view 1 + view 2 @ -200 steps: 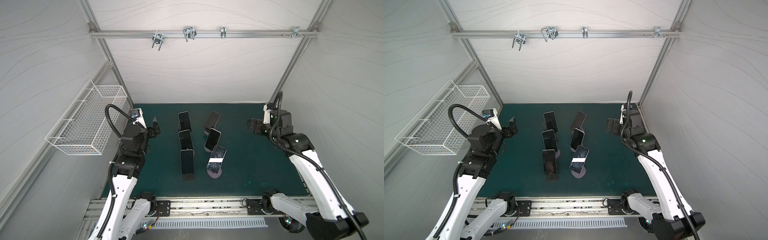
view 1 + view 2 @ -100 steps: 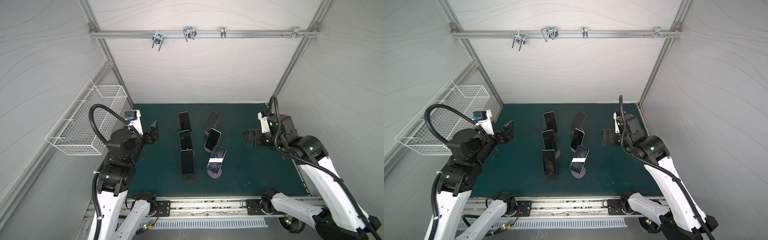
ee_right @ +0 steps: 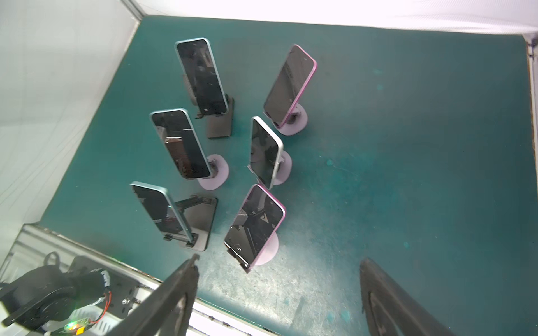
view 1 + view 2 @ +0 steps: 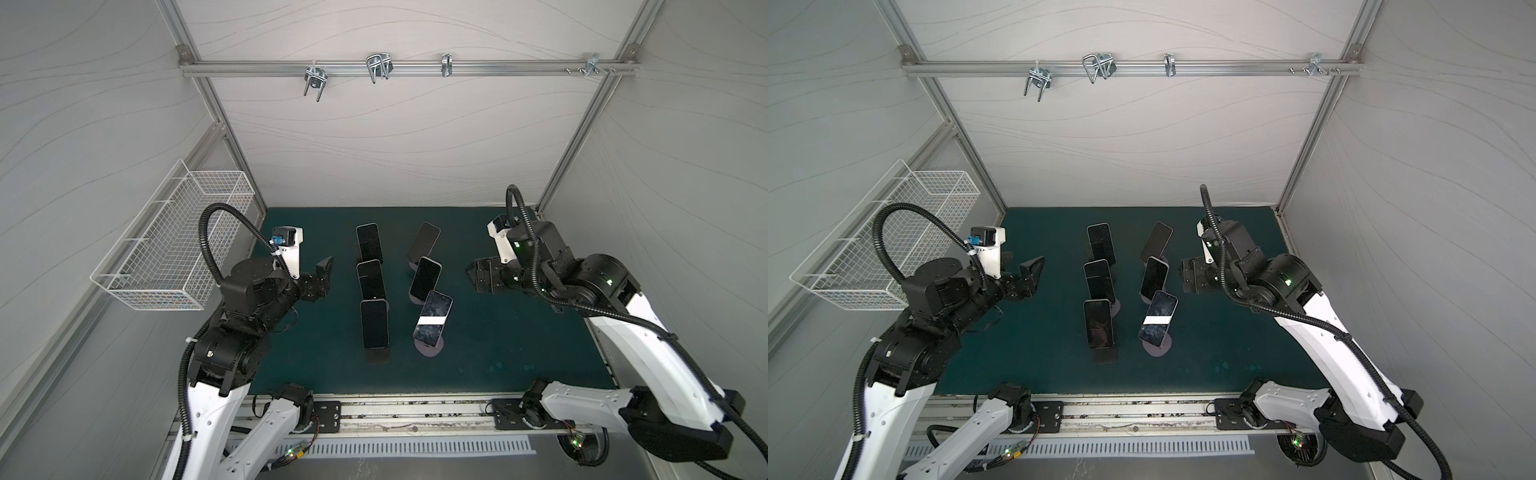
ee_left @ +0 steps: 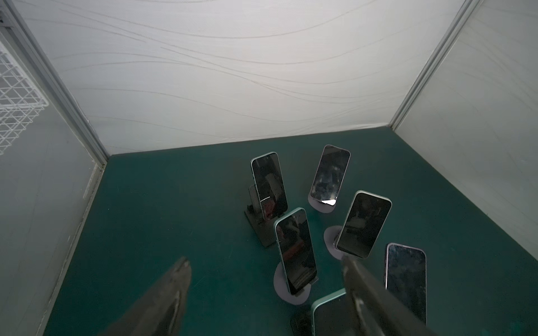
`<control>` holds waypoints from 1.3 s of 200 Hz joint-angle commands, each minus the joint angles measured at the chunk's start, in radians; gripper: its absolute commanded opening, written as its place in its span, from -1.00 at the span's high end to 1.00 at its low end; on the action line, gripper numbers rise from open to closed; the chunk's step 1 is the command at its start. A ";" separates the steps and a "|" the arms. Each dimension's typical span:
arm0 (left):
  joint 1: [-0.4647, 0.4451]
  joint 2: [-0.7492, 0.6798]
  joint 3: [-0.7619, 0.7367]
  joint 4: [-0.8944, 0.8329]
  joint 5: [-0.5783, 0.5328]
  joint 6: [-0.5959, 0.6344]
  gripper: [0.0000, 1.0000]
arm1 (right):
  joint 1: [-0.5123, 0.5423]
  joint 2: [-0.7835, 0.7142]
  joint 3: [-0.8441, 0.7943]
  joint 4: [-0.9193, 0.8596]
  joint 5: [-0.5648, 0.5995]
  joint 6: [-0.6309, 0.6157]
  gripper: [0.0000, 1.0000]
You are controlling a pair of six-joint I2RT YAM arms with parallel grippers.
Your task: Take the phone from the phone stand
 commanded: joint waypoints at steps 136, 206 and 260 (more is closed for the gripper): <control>-0.007 0.094 0.272 -0.489 0.036 -0.366 -0.57 | 0.121 -0.002 -0.092 0.132 -0.127 0.090 -0.61; -0.212 0.205 0.296 -0.490 -0.180 -0.460 -0.74 | 0.124 -0.018 -0.122 0.163 -0.127 0.068 -0.60; -0.433 0.274 0.313 -0.480 -0.391 -0.547 -0.75 | 0.124 -0.019 -0.122 0.175 -0.144 0.074 -0.59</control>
